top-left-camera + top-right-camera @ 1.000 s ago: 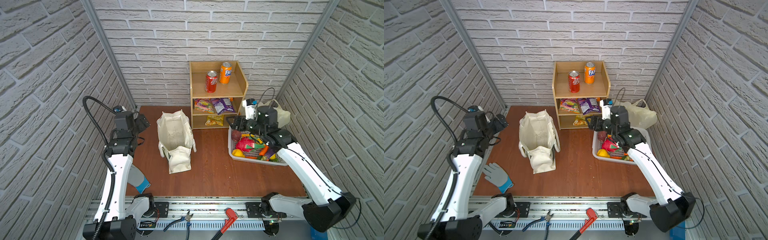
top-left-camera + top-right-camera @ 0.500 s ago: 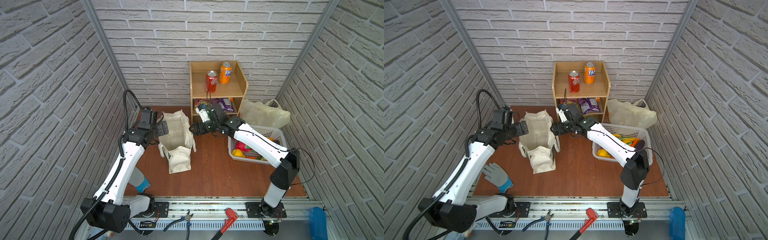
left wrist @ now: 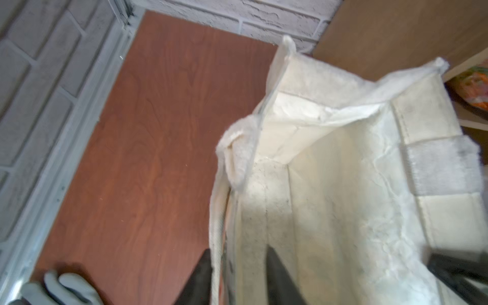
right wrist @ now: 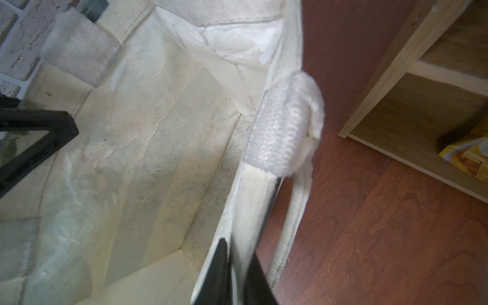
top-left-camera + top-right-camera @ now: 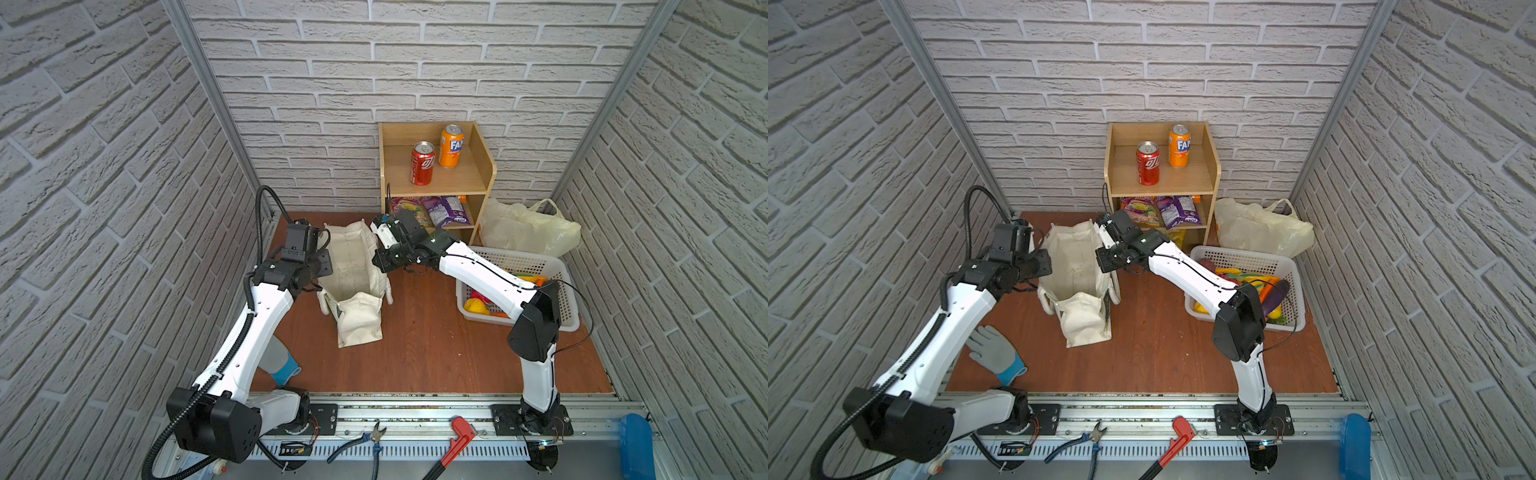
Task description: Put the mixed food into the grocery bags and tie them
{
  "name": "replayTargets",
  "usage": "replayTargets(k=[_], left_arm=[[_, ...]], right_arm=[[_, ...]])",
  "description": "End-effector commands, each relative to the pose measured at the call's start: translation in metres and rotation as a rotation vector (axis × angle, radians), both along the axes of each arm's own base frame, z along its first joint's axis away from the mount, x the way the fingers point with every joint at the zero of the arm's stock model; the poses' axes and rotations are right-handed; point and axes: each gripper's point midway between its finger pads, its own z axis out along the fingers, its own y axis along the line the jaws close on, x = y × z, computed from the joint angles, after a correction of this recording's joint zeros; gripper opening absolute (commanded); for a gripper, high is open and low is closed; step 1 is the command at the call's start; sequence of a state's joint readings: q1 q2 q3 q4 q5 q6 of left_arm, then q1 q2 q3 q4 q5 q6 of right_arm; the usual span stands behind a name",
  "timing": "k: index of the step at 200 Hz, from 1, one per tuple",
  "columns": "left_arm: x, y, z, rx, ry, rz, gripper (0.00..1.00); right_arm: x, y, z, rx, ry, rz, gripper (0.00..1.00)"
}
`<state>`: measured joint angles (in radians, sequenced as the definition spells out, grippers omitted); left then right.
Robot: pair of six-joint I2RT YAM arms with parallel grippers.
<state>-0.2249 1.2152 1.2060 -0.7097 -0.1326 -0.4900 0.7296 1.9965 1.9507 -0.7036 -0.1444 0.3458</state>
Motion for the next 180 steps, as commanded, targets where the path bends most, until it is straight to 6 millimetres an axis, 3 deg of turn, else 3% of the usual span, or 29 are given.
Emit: replayTargets(k=[1, 5, 41, 90, 109, 120, 136, 154, 180], left_arm=[[0.007, -0.017, 0.010, -0.076, -0.052, -0.050, 0.05], [0.007, -0.017, 0.011, -0.082, -0.055, -0.051, 0.00], [0.004, -0.018, 0.017, -0.101, -0.081, -0.050, 0.00], [0.001, -0.025, 0.020, -0.135, -0.086, -0.073, 0.00], [0.001, -0.036, 0.020, -0.181, -0.093, -0.111, 0.00], [0.001, -0.041, 0.018, -0.191, -0.091, -0.119, 0.00], [0.002, -0.047, 0.014, -0.196, -0.087, -0.124, 0.00], [0.002, -0.048, 0.009, -0.198, -0.078, -0.106, 0.00], [0.001, -0.055, 0.006, -0.217, -0.081, -0.138, 0.00]], right_arm=[[-0.017, -0.013, 0.040, 0.035, -0.057, 0.012, 0.06], [-0.018, -0.016, 0.041, 0.033, -0.061, 0.009, 0.06], [-0.021, -0.042, 0.043, -0.021, -0.116, -0.035, 0.06], [-0.023, -0.051, 0.037, -0.041, -0.098, -0.051, 0.06], [-0.025, -0.050, 0.034, -0.039, -0.083, -0.041, 0.15], [-0.025, -0.051, 0.035, -0.034, -0.078, -0.041, 0.26], [-0.026, -0.055, 0.044, -0.014, -0.081, -0.042, 0.39], [-0.028, -0.061, 0.062, 0.013, -0.097, -0.045, 0.47], [-0.025, -0.081, 0.110, 0.066, -0.176, -0.075, 0.54]])
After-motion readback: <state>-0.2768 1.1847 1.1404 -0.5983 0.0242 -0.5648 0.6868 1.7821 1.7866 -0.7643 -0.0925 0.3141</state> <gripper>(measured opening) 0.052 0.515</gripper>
